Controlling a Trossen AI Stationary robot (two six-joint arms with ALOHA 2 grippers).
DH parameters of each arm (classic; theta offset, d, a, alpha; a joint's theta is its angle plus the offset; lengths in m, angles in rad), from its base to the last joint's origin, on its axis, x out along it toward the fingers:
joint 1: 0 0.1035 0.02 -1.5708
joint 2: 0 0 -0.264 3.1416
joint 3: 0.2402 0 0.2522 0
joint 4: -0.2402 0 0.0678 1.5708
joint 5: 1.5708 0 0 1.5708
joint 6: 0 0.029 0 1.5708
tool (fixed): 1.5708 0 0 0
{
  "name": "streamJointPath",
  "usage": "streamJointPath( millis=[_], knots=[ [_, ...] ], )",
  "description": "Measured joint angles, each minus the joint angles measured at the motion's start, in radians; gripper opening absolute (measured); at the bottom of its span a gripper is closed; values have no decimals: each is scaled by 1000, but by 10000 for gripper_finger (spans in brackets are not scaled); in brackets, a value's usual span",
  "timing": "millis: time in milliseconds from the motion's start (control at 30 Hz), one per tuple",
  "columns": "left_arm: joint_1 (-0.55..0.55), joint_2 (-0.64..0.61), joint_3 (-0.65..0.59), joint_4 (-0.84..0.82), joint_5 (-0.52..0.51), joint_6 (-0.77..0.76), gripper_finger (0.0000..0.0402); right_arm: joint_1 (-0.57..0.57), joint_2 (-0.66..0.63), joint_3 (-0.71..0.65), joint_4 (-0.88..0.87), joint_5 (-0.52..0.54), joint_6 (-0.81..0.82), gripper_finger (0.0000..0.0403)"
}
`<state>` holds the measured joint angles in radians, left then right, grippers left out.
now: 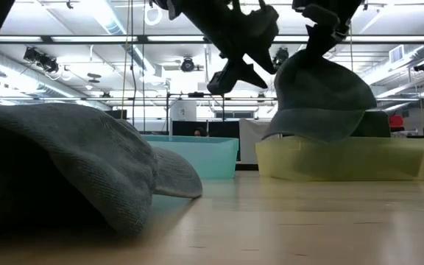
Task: Pick & Place hat
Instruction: Put the black cap into the yellow bin
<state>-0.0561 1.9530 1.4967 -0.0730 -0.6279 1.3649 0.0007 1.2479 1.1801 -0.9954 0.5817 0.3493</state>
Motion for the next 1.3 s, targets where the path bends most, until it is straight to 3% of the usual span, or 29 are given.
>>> streamJointPath(
  millis=[333,600,667,800,1067,1200,1300],
  knots=[
    [-77,10,0,-15,5,-163,158,-9,-8,75,8,38,-26,21],
    [-108,10,0,-23,5,-229,158,-20,-8,-20,-84,31,157,24],
    [-103,10,0,-24,5,-281,158,-19,-8,-38,-108,6,196,24],
    [-85,10,0,-30,4,-452,157,-25,-8,-78,-68,-142,208,24],
    [-52,10,0,-33,4,-633,138,-40,-8,-225,-24,-207,230,38],
    [-52,10,0,-59,-6,-702,128,-32,-7,-207,-77,-228,255,55],
    [-60,6,0,-80,-104,-763,115,-23,-8,-153,-120,-249,256,71]
  ],
)
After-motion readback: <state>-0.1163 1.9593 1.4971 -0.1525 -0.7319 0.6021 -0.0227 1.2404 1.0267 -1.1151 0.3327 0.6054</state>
